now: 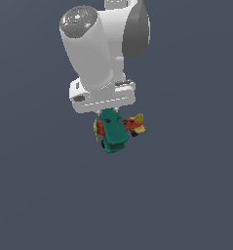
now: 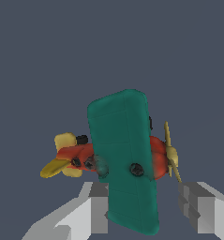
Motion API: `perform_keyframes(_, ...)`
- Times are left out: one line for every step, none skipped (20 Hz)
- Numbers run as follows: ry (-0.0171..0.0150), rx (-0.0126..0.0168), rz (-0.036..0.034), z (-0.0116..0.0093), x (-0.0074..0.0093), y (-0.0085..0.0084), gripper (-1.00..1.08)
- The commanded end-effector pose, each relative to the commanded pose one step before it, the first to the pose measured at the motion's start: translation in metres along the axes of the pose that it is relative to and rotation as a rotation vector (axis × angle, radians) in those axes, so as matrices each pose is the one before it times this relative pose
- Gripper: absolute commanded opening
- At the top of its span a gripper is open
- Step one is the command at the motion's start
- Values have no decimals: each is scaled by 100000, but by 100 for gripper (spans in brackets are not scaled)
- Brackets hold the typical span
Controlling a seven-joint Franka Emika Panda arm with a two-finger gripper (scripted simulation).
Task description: Pick up the object and move it to a goal position.
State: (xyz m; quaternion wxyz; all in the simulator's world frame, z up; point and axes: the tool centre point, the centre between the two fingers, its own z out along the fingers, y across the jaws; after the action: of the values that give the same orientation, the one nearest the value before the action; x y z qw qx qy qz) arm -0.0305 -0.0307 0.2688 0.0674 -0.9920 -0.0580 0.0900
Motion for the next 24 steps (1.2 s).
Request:
perform_keyframes(-2053,3645,-1323,731,520,170,28)
perform_keyframes(-767,1476,-528,283,204,79,28)
perform_keyframes(-743,1500,-537,280,203,84,28)
perform_keyframes(-717,1523,-546,276,202,88,28)
perform_keyframes(-692,1547,-555,273,201,92,28)
perform_keyframes(-666,1570,-564,269,200,97,28)
perform_keyframes(-639,1592,-573,265,198,101,28)
perform_keyframes(-612,1614,-583,261,196,106,28)
perform_keyframes(-585,1636,-593,257,195,111,28)
perform_keyframes(-557,1656,-603,252,193,116,28)
perform_keyframes(-528,1676,-613,247,190,120,28)
perform_keyframes(-499,1696,-623,242,188,125,28)
perform_keyframes(-469,1713,-633,237,185,130,28)
perform_keyframes(-440,1732,-644,231,183,135,28)
perform_keyframes(-410,1751,-655,226,180,140,28)
perform_keyframes(-379,1767,-666,220,177,145,28)
perform_keyframes(-348,1783,-677,213,173,149,28)
perform_keyframes(-316,1799,-689,207,170,154,28)
perform_keyframes(-284,1813,-700,200,166,158,28)
perform_keyframes(-252,1828,-712,194,162,163,28)
perform_keyframes(-219,1840,-723,186,158,167,28)
perform_keyframes(-187,1854,-736,179,153,172,28)
perform_keyframes(-153,1865,-748,172,149,176,28)
perform_keyframes(-120,1877,-761,164,144,180,28)
